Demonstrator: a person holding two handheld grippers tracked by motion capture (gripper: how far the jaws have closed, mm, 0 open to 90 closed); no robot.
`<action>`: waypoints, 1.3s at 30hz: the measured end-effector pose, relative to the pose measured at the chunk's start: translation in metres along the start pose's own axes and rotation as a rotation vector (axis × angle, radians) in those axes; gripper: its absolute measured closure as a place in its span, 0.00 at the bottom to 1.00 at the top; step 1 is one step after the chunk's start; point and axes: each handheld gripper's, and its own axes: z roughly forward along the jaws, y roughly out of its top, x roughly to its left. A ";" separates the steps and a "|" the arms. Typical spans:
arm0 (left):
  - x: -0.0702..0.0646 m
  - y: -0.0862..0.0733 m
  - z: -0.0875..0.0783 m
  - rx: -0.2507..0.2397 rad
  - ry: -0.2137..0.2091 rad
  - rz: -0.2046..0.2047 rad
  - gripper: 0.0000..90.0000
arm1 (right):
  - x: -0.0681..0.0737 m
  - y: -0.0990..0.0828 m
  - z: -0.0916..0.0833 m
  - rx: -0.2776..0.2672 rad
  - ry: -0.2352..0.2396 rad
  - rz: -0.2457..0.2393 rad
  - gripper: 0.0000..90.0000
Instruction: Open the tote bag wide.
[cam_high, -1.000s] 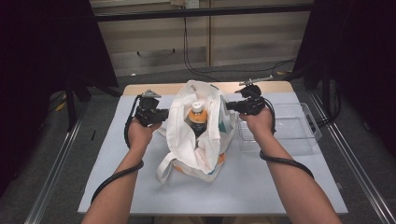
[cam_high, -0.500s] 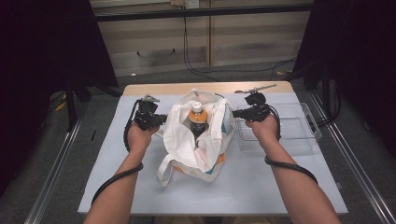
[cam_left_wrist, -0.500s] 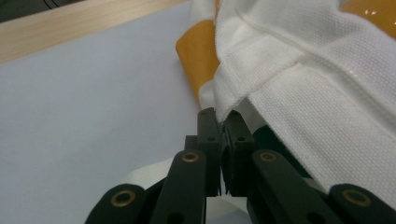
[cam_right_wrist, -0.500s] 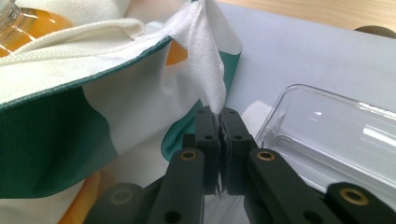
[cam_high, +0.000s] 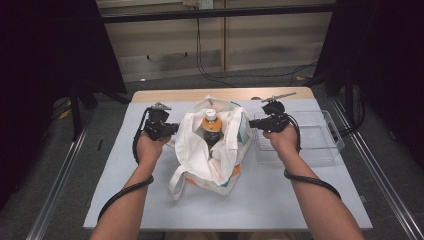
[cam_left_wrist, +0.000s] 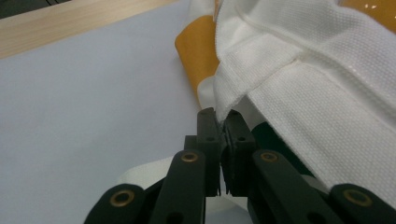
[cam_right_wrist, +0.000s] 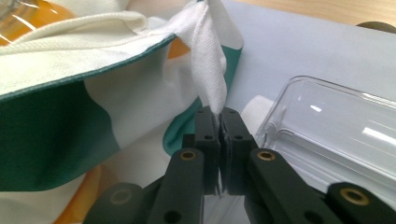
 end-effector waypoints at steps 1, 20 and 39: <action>0.000 0.001 -0.001 0.007 0.009 0.004 0.94 | 0.000 0.000 -0.001 -0.002 -0.002 -0.005 0.97; 0.006 0.008 -0.030 -0.013 -0.003 -0.006 0.75 | 0.014 0.020 -0.020 -0.040 -0.017 -0.017 0.83; -0.003 0.026 -0.034 -0.044 0.015 0.003 0.73 | 0.026 0.045 -0.029 -0.056 -0.006 0.015 0.73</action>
